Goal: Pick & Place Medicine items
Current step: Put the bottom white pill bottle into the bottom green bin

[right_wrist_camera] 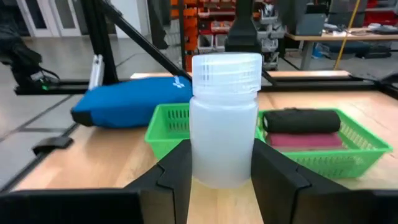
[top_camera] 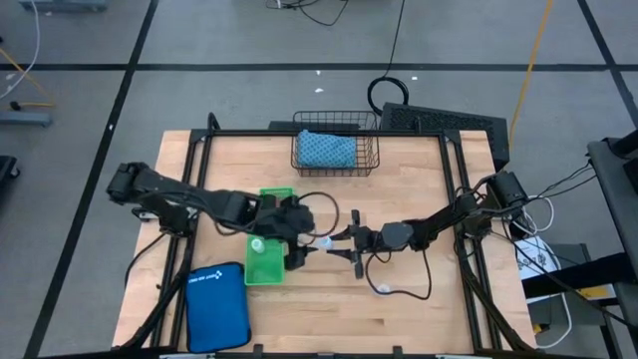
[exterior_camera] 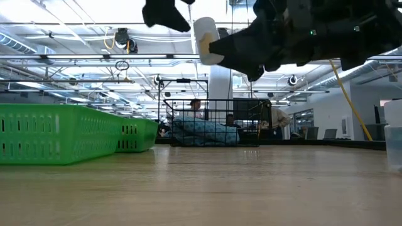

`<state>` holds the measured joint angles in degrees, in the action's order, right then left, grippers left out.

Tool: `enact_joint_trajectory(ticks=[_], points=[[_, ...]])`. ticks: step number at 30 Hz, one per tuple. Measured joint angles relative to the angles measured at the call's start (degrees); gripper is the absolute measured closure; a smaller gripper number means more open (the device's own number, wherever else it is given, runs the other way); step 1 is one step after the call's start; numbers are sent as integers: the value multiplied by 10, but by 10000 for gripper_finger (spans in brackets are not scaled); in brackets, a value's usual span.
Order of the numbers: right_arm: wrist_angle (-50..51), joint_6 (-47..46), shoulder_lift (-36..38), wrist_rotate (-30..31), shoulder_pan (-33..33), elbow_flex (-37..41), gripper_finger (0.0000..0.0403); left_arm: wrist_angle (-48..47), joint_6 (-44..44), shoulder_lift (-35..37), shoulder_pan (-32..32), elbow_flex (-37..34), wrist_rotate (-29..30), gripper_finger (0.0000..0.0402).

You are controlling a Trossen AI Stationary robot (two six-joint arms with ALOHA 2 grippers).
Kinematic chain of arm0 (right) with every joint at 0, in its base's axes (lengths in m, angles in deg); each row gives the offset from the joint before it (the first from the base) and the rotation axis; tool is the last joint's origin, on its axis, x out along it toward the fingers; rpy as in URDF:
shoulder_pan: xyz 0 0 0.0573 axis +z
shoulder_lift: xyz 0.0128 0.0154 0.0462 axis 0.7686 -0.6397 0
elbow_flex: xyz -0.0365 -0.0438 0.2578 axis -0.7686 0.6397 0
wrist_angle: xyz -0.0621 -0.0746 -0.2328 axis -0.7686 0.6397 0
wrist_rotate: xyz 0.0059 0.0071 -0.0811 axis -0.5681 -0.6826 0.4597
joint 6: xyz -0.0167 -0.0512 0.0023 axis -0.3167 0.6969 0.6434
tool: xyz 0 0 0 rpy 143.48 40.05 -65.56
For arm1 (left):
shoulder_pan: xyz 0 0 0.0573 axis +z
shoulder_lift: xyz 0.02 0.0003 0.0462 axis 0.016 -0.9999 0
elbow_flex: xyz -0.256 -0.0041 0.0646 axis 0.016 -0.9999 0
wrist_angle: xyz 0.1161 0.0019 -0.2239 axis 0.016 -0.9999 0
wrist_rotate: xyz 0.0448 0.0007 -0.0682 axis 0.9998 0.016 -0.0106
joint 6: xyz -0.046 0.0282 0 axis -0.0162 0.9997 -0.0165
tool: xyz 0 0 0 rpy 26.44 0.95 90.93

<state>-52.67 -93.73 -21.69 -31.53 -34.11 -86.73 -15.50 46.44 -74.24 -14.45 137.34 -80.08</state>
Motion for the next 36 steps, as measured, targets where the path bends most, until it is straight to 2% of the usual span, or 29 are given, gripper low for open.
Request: enact_joint_trajectory(ticks=[2, 5, 10, 18, 25, 36], points=[[6, 0, 0, 1, -1, 0, 280, -79, -9, -21, 7, 59, -2, 52], [9, -1, 0, 1, 0, 0, 281, -136, 1, -57, 14, 132, -32, 35], [17, -1, 0, 1, 0, 0, 281, -155, 49, -115, 16, 186, -101, 39], [15, -1, 0, -1, 0, 0, 281, -164, 86, -168, 20, 191, -98, 66], [19, 3, 0, -1, 1, 0, 281, -166, 86, -170, 36, 191, -70, 93], [20, 3, 0, -2, 1, 0, 280, -168, 84, -167, 43, 191, -119, 158]])
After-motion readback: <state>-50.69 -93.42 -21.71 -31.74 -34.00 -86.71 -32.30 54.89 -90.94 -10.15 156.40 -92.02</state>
